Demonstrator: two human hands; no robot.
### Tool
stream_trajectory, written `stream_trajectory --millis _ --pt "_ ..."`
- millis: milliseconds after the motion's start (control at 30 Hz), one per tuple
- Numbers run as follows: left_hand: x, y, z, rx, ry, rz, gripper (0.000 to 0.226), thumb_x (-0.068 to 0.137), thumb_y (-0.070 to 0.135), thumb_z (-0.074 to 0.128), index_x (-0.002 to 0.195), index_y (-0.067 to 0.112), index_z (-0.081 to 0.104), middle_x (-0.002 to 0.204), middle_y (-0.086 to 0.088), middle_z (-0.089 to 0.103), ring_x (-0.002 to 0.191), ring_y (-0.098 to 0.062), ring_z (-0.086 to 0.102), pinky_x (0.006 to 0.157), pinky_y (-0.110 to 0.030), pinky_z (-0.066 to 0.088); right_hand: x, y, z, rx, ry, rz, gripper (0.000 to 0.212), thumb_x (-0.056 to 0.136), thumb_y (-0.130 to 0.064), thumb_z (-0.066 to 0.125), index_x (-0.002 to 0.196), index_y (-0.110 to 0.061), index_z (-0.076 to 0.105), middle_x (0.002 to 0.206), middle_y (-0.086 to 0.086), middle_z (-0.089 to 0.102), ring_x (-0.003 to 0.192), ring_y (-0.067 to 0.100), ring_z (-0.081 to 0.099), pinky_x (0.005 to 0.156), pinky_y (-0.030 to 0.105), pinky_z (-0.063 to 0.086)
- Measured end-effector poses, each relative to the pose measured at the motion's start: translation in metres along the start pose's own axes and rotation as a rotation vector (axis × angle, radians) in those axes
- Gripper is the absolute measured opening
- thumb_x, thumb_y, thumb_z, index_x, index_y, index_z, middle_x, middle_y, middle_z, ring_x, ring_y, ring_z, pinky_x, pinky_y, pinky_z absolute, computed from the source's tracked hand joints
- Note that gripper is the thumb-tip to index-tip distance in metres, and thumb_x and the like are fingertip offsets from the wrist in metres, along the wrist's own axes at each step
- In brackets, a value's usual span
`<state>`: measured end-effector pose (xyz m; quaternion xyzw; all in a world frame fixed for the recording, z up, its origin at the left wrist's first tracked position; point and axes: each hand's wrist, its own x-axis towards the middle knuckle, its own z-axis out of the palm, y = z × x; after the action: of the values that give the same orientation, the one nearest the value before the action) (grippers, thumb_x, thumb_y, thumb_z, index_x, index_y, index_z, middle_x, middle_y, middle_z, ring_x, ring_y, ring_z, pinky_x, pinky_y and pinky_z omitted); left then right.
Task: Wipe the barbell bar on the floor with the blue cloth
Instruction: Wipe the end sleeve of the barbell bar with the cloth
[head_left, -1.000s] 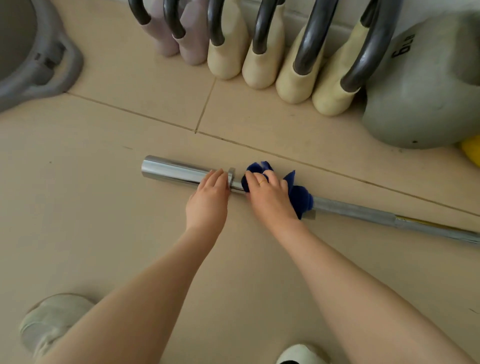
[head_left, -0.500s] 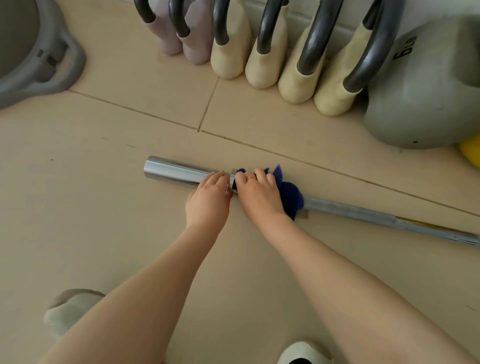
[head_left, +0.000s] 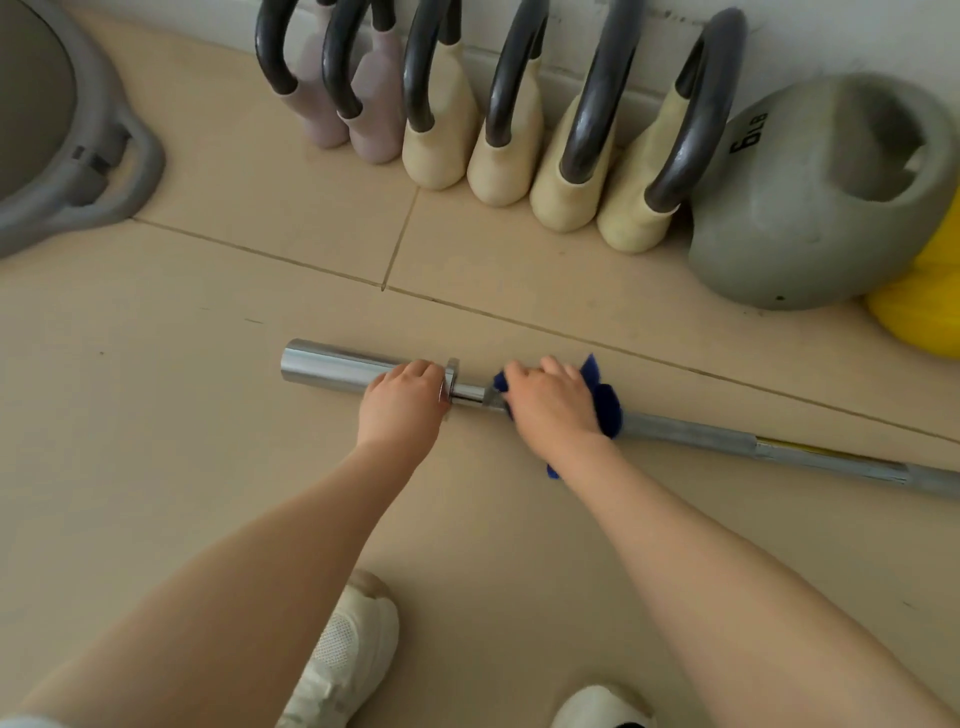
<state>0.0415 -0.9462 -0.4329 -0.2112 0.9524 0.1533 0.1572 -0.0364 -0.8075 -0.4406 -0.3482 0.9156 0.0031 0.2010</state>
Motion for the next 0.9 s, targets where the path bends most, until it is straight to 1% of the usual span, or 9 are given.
stream_trajectory --millis 133,233,367,467,567,667,767,833,900 --pt "0.005 0.0 -0.004 0.136 -0.028 0.056 0.013 0.091 0.016 0.055 0.103 0.012 0.059 0.107 -0.005 0.059 0.103 -0.025 0.054 0.069 -0.028 0.032 0.013 -0.024 0.002 0.03 0.023 -0.094 0.028 0.091 -0.001 0.038 0.117 -0.008 0.045 0.108 0.014 0.064 0.109 0.032 0.044 0.088 0.037 0.033" --pt "0.013 0.0 -0.011 0.232 -0.091 0.12 0.016 0.092 0.019 0.054 0.107 0.012 0.057 0.108 -0.005 0.058 0.101 -0.025 0.056 0.067 -0.029 0.033 0.002 0.001 0.005 0.092 -0.004 -0.087 0.02 0.094 -0.008 0.037 0.111 -0.014 0.046 0.104 0.009 0.064 0.107 0.028 0.043 0.09 0.036 0.033" --pt "0.023 -0.002 -0.024 0.318 -0.174 0.223 0.028 0.092 0.03 0.055 0.115 0.016 0.047 0.111 -0.003 0.058 0.103 -0.024 0.059 0.068 -0.03 0.035 -0.027 0.058 0.004 0.015 -0.087 0.114 0.018 0.095 -0.019 0.038 0.108 -0.018 0.05 0.104 0.005 0.065 0.109 0.024 0.044 0.093 0.035 0.032" --pt "0.027 -0.002 -0.029 0.356 -0.211 0.298 0.029 0.092 0.028 0.056 0.118 0.018 0.044 0.11 -0.003 0.057 0.1 -0.024 0.059 0.067 -0.03 0.037 -0.042 0.08 0.0 -0.059 -0.128 0.295 0.017 0.096 -0.017 0.038 0.109 -0.015 0.049 0.104 0.005 0.066 0.108 0.024 0.044 0.088 0.033 0.032" --pt "0.027 0.0 -0.03 0.338 -0.232 0.307 0.022 0.093 0.022 0.054 0.114 0.018 0.049 0.11 -0.004 0.055 0.1 -0.024 0.056 0.07 -0.029 0.038 -0.033 0.059 -0.003 0.0 -0.11 0.324 0.02 0.096 -0.015 0.039 0.113 -0.01 0.047 0.106 0.009 0.065 0.107 0.026 0.045 0.088 0.034 0.032" --pt "0.025 -0.001 -0.027 0.283 -0.252 0.278 0.021 0.093 0.018 0.052 0.114 0.017 0.049 0.113 -0.005 0.053 0.103 -0.025 0.052 0.076 -0.031 0.042 -0.015 0.008 -0.004 0.08 -0.051 0.202 0.025 0.096 -0.013 0.037 0.119 -0.006 0.045 0.112 0.014 0.064 0.113 0.031 0.043 0.093 0.038 0.031" --pt "0.023 0.002 -0.019 0.216 -0.254 0.232 0.024 0.089 0.012 0.05 0.113 0.013 0.048 0.12 -0.006 0.049 0.109 -0.027 0.047 0.086 -0.033 0.041 -0.005 -0.029 -0.005 0.095 -0.015 0.104 0.029 0.093 -0.006 0.04 0.122 -0.007 0.043 0.115 0.012 0.062 0.116 0.03 0.042 0.091 0.038 0.031" --pt "0.021 0.007 -0.013 0.161 -0.261 0.194 0.03 0.088 0.013 0.049 0.117 0.011 0.045 0.124 -0.008 0.045 0.114 -0.027 0.043 0.092 -0.033 0.038 -0.01 -0.024 -0.003 0.074 -0.016 0.086 0.028 0.091 -0.006 0.043 0.119 -0.01 0.044 0.118 0.008 0.059 0.115 0.028 0.042 0.089 0.037 0.031" --pt "0.021 0.008 -0.009 0.16 -0.268 0.198 0.042 0.087 0.023 0.056 0.124 0.009 0.041 0.127 -0.008 0.043 0.118 -0.027 0.041 0.099 -0.033 0.036 -0.024 -0.001 0.001 0.058 -0.047 0.145 0.029 0.086 -0.006 0.051 0.114 -0.014 0.046 0.121 0.003 0.057 0.115 0.027 0.041 0.087 0.035 0.031"
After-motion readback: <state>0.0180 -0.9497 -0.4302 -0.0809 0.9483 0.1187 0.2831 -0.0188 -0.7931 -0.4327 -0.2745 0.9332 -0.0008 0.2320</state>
